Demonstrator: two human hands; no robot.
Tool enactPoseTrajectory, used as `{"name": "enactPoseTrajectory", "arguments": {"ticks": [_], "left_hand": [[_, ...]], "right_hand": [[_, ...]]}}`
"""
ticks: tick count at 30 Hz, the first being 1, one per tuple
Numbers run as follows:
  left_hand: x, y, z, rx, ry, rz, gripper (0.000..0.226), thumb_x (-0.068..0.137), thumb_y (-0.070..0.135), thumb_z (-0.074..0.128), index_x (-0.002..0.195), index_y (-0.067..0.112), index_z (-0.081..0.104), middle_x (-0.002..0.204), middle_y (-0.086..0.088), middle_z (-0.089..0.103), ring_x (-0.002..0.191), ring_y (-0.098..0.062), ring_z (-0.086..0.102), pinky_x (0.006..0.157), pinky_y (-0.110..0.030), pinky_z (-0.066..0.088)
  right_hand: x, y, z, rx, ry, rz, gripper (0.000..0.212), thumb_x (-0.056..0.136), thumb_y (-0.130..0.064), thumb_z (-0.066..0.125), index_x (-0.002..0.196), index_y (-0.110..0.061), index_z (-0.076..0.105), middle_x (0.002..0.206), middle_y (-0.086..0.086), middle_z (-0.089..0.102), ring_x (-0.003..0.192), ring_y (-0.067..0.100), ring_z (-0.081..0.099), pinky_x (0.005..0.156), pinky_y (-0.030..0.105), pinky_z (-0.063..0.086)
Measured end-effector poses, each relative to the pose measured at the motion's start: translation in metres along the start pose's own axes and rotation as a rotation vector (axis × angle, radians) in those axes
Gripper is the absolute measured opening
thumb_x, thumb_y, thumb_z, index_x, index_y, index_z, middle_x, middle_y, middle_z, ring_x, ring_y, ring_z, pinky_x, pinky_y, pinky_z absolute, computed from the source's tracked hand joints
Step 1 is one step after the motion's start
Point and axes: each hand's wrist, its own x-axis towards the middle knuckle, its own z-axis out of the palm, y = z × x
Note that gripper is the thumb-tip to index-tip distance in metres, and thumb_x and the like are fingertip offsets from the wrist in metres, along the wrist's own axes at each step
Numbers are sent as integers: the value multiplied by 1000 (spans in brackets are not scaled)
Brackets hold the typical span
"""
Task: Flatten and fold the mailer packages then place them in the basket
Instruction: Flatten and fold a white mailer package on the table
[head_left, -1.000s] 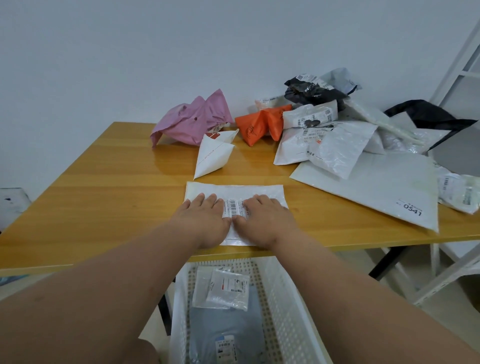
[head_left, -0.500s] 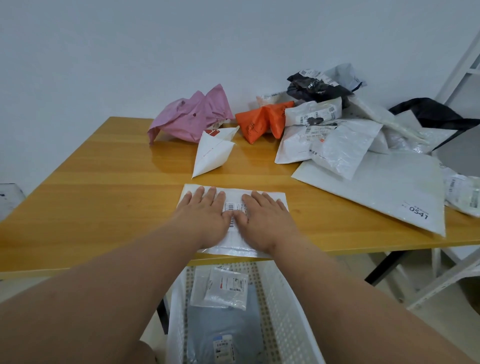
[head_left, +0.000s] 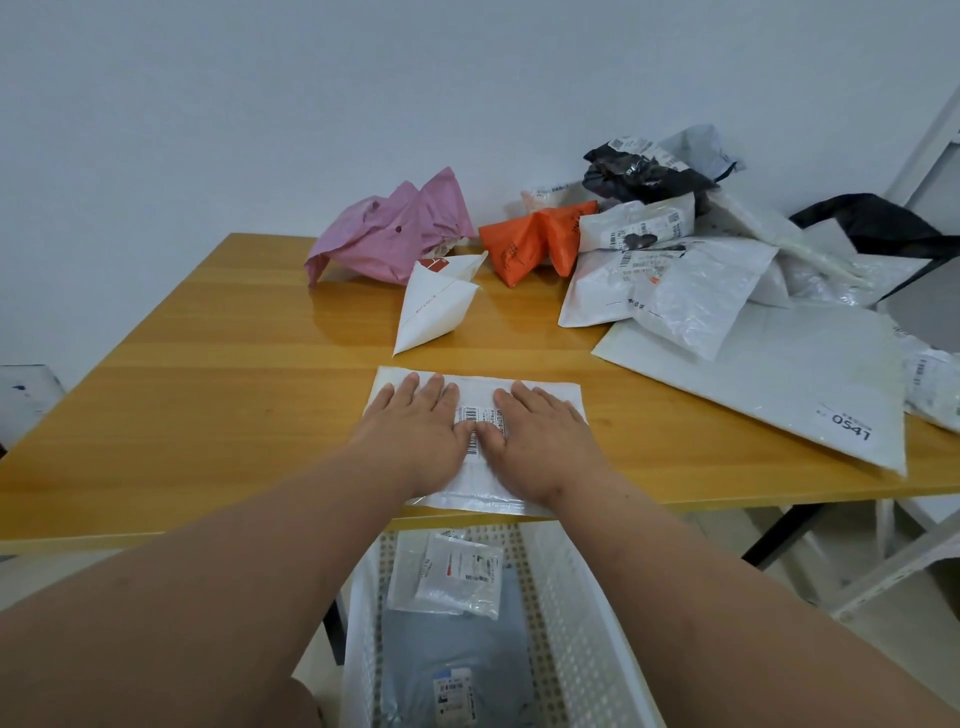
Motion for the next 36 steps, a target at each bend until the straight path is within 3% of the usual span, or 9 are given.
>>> {"name": "enactPoseTrajectory", "arguments": {"ticks": [4, 8, 12, 15, 17, 20, 23, 28, 36], "left_hand": [[-13, 3, -3, 111, 297, 49, 41, 102, 41, 30, 139, 32, 47, 148, 3, 35, 134, -22, 29, 109, -40, 26], [-21, 5, -9, 83, 247, 24, 35, 99, 29, 40, 130, 33, 54, 128, 2, 48, 117, -20, 44, 94, -36, 36], [-24, 2, -10, 56, 176, 4, 50, 100, 55, 25, 138, 32, 48, 139, 4, 47, 126, -21, 43, 99, -40, 36], [-21, -1, -3, 22, 6, 66, 66, 96, 63, 15, 151, 30, 29, 160, 1, 22, 148, -25, 16, 117, -46, 24], [-22, -4, -4, 33, 33, 69, 61, 97, 61, 19, 152, 36, 24, 163, 2, 10, 149, -26, 4, 121, -47, 15], [-26, -2, -11, 74, 174, -9, 49, 100, 52, 37, 147, 42, 33, 154, 2, 24, 140, -24, 20, 113, -46, 24], [-27, -3, -10, 69, 101, -43, 49, 102, 46, 33, 149, 33, 30, 152, -2, 29, 135, -24, 30, 109, -45, 35], [-29, -11, -2, 35, -46, 28, 72, 99, 61, 19, 157, 22, 0, 165, -3, -2, 150, -22, 3, 121, -42, 14], [-28, -15, -4, 87, -143, 50, 75, 98, 64, 13, 156, 22, -11, 164, -2, -13, 151, -19, -6, 122, -43, 8]], "right_hand": [[-4, -7, -6, -16, 22, 35, 63, 99, -57, 24, 152, -24, 28, 159, 2, 26, 145, 25, 22, 117, 47, 20], [-9, -15, -20, -96, -23, 90, 64, 93, -67, 24, 139, -26, 44, 144, 3, 40, 135, 26, 30, 102, 53, 30], [-18, -17, -34, -159, -79, 118, 61, 94, -66, 25, 125, -24, 57, 127, 6, 46, 125, 27, 39, 98, 49, 33], [-23, -16, -43, -205, -71, 99, 46, 95, -58, 34, 100, -22, 62, 100, 2, 48, 102, 25, 52, 95, 45, 35], [-26, -13, -46, -211, -28, 50, 37, 95, -53, 40, 91, -22, 62, 92, -1, 50, 95, 23, 54, 96, 43, 37], [-29, -6, -38, -108, 65, -101, 37, 96, -46, 45, 126, -29, 59, 127, -3, 53, 122, 20, 45, 107, 42, 34], [-31, -3, -22, -25, -53, -213, 58, 100, -53, 35, 152, -29, 30, 161, -3, 23, 148, 20, 17, 121, 40, 19], [-27, 0, -10, -8, -62, -199, 68, 97, -64, 26, 155, -28, 22, 163, -3, 16, 149, 18, 13, 122, 38, 14], [-28, -5, -11, -55, -22, -167, 63, 97, -62, 31, 153, -33, 27, 161, -8, 22, 146, 18, 19, 119, 39, 16]]}}
